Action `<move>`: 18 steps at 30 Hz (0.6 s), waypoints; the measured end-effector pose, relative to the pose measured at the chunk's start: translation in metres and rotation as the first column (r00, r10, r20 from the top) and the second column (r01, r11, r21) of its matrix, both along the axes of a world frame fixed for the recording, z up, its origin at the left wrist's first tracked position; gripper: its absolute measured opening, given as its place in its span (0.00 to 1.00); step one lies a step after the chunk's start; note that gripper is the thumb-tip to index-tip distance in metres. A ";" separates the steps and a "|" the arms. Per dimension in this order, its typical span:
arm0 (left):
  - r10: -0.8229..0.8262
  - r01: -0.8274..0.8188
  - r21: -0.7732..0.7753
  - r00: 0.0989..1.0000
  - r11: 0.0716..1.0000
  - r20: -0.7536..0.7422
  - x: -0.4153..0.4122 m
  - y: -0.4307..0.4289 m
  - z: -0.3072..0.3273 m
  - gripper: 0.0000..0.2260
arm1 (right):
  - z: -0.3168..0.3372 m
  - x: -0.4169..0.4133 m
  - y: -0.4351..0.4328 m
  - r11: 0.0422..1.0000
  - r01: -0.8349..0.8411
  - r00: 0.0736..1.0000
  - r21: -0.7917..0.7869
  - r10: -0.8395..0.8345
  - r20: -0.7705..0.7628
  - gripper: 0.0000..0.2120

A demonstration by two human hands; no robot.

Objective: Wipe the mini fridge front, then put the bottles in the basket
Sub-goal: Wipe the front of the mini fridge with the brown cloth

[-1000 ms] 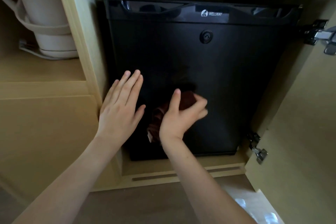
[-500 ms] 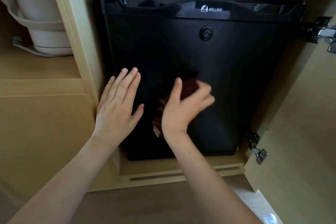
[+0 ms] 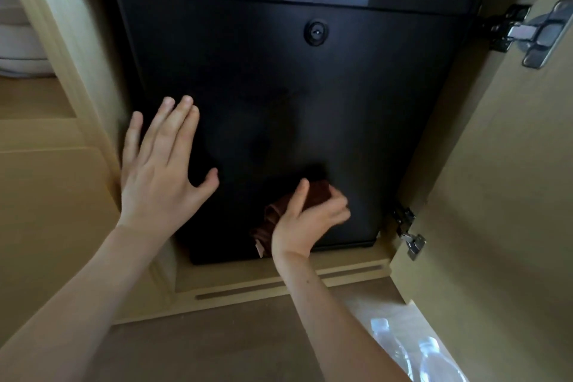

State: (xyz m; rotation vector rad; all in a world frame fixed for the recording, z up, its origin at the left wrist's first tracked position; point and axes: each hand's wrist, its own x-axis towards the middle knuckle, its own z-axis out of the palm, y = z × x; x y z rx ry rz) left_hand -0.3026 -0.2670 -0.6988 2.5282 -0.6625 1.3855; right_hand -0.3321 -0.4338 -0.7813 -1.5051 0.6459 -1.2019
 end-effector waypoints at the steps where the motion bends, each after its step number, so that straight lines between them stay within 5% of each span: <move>1: 0.003 -0.003 0.007 1.000 1.000 0.004 0.000 0.000 0.000 0.36 | -0.016 -0.003 -0.006 0.997 0.016 0.999 0.069 -0.013 -0.049 0.18; 5: -0.002 0.002 0.011 1.000 1.000 0.001 -0.001 0.001 0.001 0.35 | -0.046 -0.009 -0.030 0.944 0.087 0.984 0.317 -0.031 -0.178 0.20; 18: -0.006 0.006 0.028 1.000 1.000 -0.026 0.002 -0.003 -0.001 0.37 | -0.053 -0.014 -0.095 0.899 0.259 0.946 0.353 -0.162 -0.282 0.23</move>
